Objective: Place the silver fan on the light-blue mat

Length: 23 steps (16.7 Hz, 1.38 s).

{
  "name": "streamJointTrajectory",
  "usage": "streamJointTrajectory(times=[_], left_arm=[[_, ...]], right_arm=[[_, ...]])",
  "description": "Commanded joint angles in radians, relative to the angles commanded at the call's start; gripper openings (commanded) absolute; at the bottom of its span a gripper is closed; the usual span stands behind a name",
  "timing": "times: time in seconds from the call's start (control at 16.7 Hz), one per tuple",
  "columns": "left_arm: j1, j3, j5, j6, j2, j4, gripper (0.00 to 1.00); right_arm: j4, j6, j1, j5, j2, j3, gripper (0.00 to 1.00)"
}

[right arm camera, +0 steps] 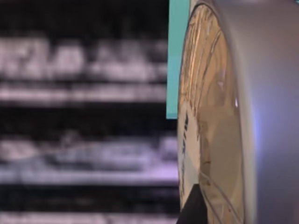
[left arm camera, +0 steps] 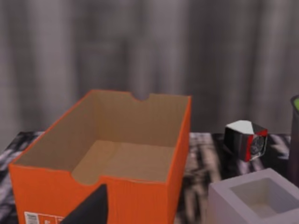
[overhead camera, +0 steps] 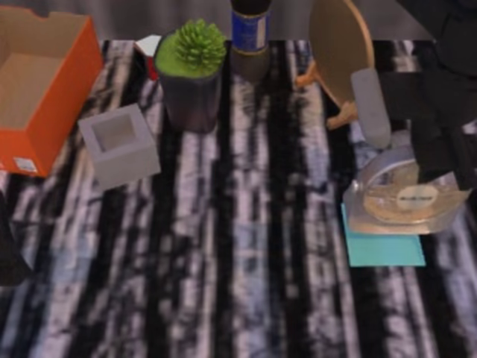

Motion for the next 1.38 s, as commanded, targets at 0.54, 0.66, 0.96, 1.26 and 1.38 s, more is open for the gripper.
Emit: streamJointTrajectory(times=[0.54,0.66,0.96,1.26,1.38], left_arm=[[0.000,0.000,0.000,0.000,0.000,0.000,1.00],[0.000,0.000,0.000,0.000,0.000,0.000,1.00],[0.000,0.000,0.000,0.000,0.000,0.000,1.00],[0.000,0.000,0.000,0.000,0.000,0.000,1.00],[0.000,0.000,0.000,0.000,0.000,0.000,1.00]], right_arm=[[0.130,-0.006,-0.007,0.000,0.007,-0.123,0.00],[0.130,-0.006,-0.007,0.000,0.007,-0.123,0.08],[0.130,-0.006,-0.007,0.000,0.007,-0.123,0.45],[0.130,-0.006,-0.007,0.000,0.007,-0.123,0.83],[0.130,-0.006,-0.007,0.000,0.007,-0.123,0.98]])
